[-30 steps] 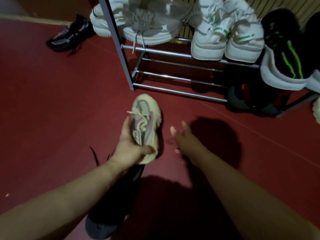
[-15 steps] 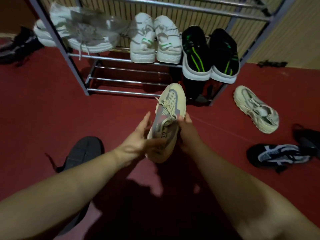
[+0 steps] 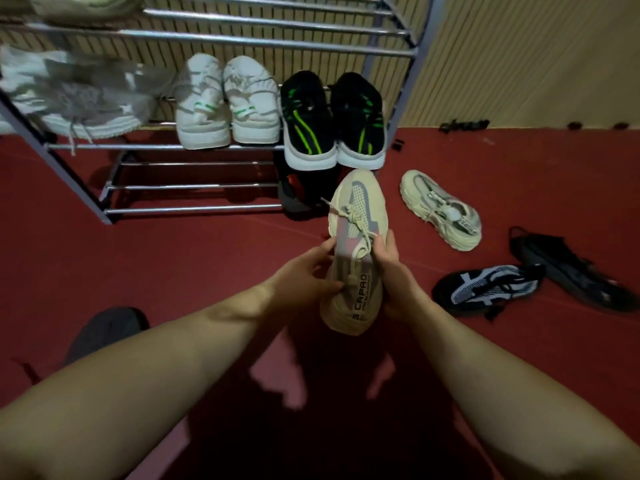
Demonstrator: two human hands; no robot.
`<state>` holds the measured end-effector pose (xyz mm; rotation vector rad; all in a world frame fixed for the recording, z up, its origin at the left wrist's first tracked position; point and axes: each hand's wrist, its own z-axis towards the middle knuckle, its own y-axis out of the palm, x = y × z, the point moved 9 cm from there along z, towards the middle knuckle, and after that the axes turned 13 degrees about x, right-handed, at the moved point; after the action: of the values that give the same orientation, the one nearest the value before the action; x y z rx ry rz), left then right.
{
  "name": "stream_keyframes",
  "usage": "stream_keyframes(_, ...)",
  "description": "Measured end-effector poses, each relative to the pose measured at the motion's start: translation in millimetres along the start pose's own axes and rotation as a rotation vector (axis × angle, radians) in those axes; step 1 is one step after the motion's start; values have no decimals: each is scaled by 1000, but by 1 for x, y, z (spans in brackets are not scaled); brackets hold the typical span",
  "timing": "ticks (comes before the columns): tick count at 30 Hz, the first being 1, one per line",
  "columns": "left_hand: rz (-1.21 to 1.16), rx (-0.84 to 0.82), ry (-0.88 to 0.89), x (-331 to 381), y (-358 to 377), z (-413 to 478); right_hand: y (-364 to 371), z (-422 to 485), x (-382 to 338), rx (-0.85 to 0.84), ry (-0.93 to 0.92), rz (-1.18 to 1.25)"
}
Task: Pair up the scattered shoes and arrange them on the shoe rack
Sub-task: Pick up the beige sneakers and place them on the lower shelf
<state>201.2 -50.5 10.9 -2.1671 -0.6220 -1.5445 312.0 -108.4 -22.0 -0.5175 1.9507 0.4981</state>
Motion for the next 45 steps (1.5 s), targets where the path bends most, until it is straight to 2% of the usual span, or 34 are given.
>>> stream_keyframes(6, -25, -119, 46, 33, 68, 25, -66, 3, -49, -11, -217, -100)
stream_keyframes(9, 19, -189, 77, 44, 102, 43, -100, 11, -64, 21, -232, -95)
stream_keyframes(12, 44, -225, 20, 50, 135, 65, -131, 27, -72, 55, -206, -42)
stream_keyframes(15, 65, -147, -131, 44, 155, 96, -162, 49, -74, 116, -157, -27)
stream_keyframes(19, 159, 45, -337, 23, 159, 136, -223, 85, -83, 315, -128, 22)
stream_keyframes(21, 234, 143, -383, 19, 164, 158, -259, 101, -90, 405, -124, 51)
stream_keyframes(24, 495, 235, -319, 24, 182, 199, -303, 122, -95, 485, -139, 119)
stream_keyframes(27, 914, 176, -159, 34, 226, 232, -326, 139, -88, 479, -156, 86)
stream_keyframes(33, 1240, 63, 44, 27, 287, 288, -332, 153, -69, 403, -133, 63)
stream_keyframes(37, 1336, 11, 31, 18, 293, 312, -332, 152, -63, 376, -104, 114)
stream_keyframes(41, 1289, 67, -17, 1, 290, 316, -344, 153, -60, 392, -113, 145)
stream_keyframes(45, 1240, 131, 32, -3, 291, 325, -349, 148, -64, 398, -138, 90)
